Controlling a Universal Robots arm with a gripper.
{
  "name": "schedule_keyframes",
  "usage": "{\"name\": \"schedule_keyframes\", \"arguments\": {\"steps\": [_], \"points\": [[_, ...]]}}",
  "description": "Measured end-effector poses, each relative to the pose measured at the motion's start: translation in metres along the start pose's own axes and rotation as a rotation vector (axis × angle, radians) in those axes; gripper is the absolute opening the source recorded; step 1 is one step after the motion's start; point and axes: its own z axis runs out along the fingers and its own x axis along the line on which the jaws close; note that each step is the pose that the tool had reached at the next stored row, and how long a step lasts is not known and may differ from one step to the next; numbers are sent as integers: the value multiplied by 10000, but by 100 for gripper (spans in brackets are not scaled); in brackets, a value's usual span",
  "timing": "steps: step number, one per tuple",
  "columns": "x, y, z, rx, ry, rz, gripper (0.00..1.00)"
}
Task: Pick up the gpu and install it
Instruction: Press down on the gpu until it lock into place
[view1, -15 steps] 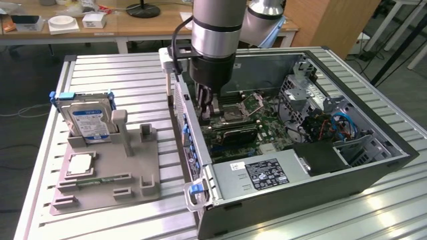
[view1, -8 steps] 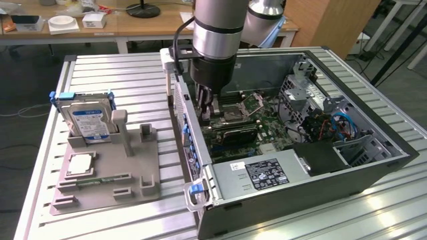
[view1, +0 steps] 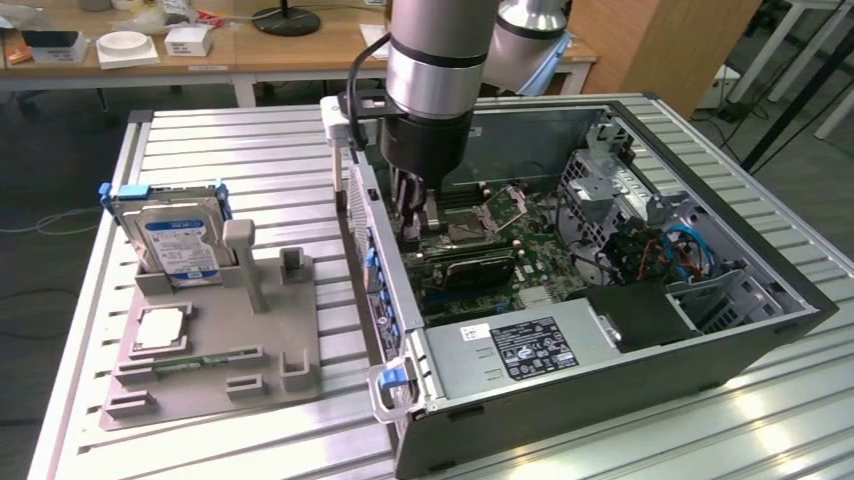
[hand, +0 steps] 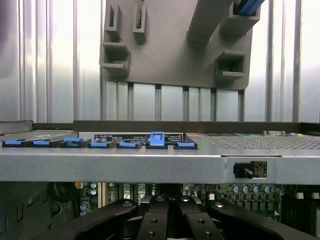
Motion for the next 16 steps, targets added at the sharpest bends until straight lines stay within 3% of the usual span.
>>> {"name": "schedule_keyframes", "arguments": {"steps": [3, 16], "points": [[1, 2, -2, -74, 4, 3, 11], [2, 2, -1, -103, 2, 1, 11]]}}
